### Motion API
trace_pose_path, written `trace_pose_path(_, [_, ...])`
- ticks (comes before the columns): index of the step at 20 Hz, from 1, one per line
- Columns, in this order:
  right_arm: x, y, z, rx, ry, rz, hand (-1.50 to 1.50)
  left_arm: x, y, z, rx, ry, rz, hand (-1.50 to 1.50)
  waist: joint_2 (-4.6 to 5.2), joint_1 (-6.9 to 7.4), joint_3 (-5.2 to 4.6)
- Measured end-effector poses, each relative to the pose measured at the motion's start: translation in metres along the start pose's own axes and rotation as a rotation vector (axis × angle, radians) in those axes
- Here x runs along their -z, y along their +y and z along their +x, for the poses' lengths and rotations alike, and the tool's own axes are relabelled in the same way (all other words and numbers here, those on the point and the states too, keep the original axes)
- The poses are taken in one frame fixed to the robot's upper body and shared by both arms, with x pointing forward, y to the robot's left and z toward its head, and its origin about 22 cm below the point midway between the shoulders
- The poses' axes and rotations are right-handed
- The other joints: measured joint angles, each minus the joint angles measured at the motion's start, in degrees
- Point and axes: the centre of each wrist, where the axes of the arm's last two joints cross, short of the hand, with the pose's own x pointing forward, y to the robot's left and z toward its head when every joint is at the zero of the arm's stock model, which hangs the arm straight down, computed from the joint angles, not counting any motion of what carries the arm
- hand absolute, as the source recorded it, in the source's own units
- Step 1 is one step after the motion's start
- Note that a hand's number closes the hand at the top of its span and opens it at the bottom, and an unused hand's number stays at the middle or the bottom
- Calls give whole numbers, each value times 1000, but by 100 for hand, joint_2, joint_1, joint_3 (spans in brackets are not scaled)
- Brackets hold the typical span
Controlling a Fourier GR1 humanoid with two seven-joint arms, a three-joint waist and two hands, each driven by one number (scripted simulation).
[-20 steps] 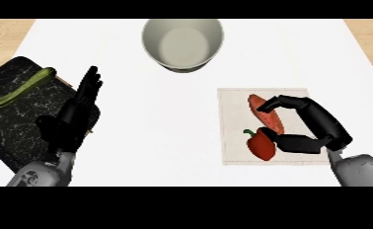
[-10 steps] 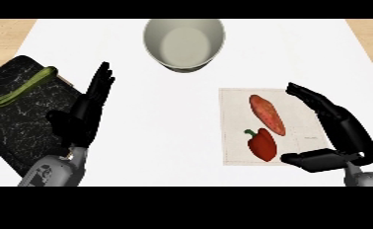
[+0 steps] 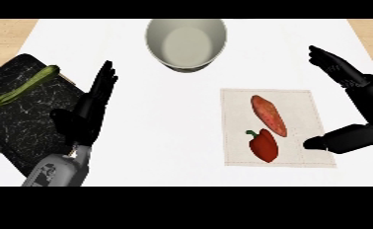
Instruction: Pick the sweet potato from the placemat and place it in the bowl
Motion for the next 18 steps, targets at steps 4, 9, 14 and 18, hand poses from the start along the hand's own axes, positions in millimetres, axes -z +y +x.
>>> trace_pose_path(4, [12,1,10,-46,120,79,-150,4,-5,-3,2,4,-7,0,5,8,0])
trace_pose_path(9, [19,3,5,-95,257,183,-150,3,-5,-2,5,-6,-13,0,8,23,3])
trace_pose_path(14, [20,17,-9,-135,336,257,-150,1,-3,-1,6,3,-9,0,7,20,5])
trace_pose_path(18, [22,13,-27,-121,344,290,-150,0,-1,1,1,4,-5,0,8,22,6])
